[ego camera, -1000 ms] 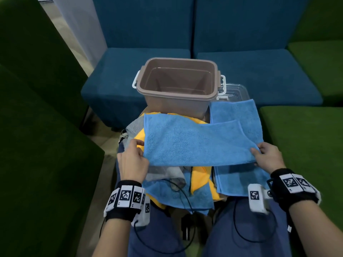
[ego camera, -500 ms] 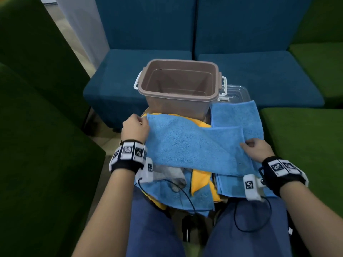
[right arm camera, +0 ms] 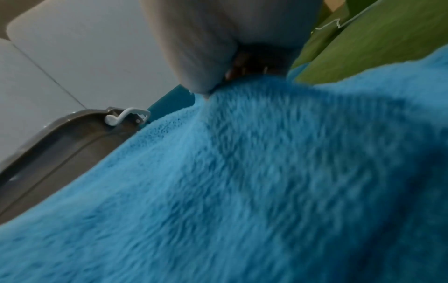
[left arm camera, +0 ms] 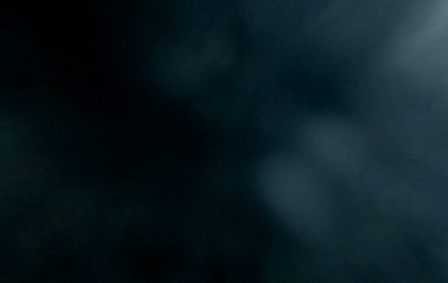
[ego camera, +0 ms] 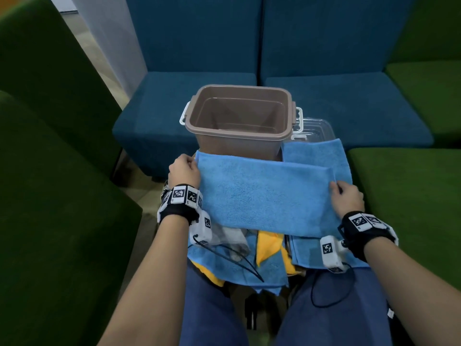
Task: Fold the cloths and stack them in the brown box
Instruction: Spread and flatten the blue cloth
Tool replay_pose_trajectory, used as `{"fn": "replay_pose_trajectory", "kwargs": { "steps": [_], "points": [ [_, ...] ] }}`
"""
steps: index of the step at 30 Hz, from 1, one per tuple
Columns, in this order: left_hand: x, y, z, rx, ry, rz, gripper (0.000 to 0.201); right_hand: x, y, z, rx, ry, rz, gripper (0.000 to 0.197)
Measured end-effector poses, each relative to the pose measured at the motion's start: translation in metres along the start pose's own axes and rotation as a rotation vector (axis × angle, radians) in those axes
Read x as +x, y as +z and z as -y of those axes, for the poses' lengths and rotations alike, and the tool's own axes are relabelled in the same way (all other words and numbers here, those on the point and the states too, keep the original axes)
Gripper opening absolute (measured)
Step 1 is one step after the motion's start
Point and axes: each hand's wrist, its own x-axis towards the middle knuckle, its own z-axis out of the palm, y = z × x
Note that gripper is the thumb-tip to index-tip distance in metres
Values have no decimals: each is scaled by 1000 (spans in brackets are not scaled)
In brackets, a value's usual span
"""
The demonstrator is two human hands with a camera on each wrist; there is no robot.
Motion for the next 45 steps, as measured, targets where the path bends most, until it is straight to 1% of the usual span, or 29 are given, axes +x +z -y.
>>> {"fn": "replay_pose_trajectory", "kwargs": {
  "steps": [2,5,6,7,9,10,11,14,17,19,23,25,28,30,32,36,37,38,39,41,42,44,45],
  "points": [
    [-1,-1,1,-26,-27,15,19,3,-2,-3,28,-18,41,20],
    [-4,-7,2,6,-34,37,26,4,-3,-2,82,-77,-10,11],
    [-6,-9,2,28,-29,44,28,5,-2,-1,87,-83,-7,10],
    [-7,-10,1,41,-24,52,28,4,0,1,89,-73,15,13],
    [-6,-8,0,42,0,83,23,6,4,4,66,-33,75,29],
    [-5,-7,-1,46,18,101,20,7,5,5,49,-21,88,34],
    [-4,-6,-2,49,35,114,16,7,7,6,45,-19,81,33],
    [1,-6,-2,44,44,115,3,6,6,9,76,-60,-13,17],
    [4,-7,5,9,24,126,4,2,2,12,109,-92,-126,9],
    [4,-6,10,1,25,156,10,2,1,13,117,-85,-147,9],
    [3,-2,14,-5,64,212,6,5,2,14,78,-95,-112,12],
    [3,-2,14,-10,87,217,9,7,3,18,93,-121,-122,13],
    [5,-7,12,-43,117,157,7,11,4,22,164,-123,-208,14],
    [7,-14,10,-75,117,106,5,14,3,23,202,-79,-255,16],
    [10,-16,8,-77,98,112,6,17,4,22,162,-14,-210,20],
    [15,-2,11,-10,24,184,16,20,16,18,56,70,-22,25],
    [15,1,12,-8,9,186,14,19,18,19,50,91,18,25],
    [14,3,12,-24,-8,189,7,18,21,18,63,108,52,28],
    [12,4,12,-48,-11,189,6,16,22,18,79,119,83,32],
    [6,0,13,-75,9,210,29,13,22,18,87,120,147,39],
    [1,-4,15,-76,32,224,38,13,22,17,78,114,186,39],
    [-9,-13,22,-103,67,246,49,10,19,15,47,107,264,35],
    [-14,-18,26,-129,81,252,49,8,17,15,29,96,274,34]
  ]
}}
